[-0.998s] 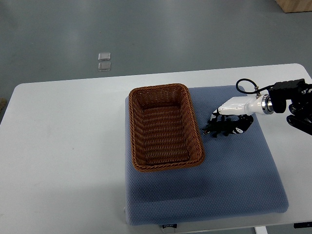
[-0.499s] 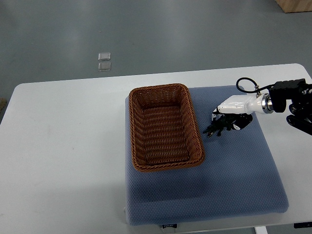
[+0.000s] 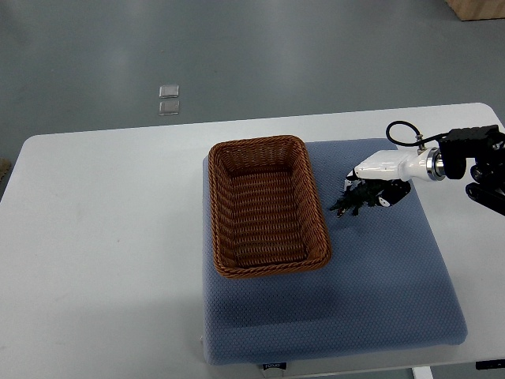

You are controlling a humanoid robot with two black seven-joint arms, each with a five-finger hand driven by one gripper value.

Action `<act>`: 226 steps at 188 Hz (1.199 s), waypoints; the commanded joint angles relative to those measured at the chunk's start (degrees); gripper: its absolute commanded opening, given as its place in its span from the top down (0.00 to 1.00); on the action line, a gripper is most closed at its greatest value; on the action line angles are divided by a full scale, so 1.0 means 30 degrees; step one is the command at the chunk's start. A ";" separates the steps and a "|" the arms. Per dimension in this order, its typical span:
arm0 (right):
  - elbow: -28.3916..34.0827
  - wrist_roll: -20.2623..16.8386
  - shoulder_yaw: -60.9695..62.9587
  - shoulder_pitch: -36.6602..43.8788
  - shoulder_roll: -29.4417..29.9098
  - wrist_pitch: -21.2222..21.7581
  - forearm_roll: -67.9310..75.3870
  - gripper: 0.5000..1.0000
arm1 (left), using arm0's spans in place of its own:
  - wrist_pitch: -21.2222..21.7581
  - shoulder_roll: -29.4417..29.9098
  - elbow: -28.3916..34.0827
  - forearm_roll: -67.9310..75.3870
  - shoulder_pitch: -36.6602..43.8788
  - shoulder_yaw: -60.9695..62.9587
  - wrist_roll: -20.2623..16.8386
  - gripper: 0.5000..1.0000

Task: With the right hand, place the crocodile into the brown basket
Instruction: 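Lift the grasped crocodile toy off the mat with the right hand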

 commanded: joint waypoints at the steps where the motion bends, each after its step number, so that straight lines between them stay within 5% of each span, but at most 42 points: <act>1: -0.0095 0.0073 0.0006 0.0005 -0.0002 0.0008 0.0016 1.00 | 0.0000 0.0000 -0.0001 0.0000 0.0000 -0.0001 0.0000 0.00; 226: -0.0359 0.0512 0.1266 0.1294 -0.0032 0.2146 0.4059 1.00 | 0.0000 0.0000 -0.0001 0.0000 0.0000 -0.0001 0.0000 0.00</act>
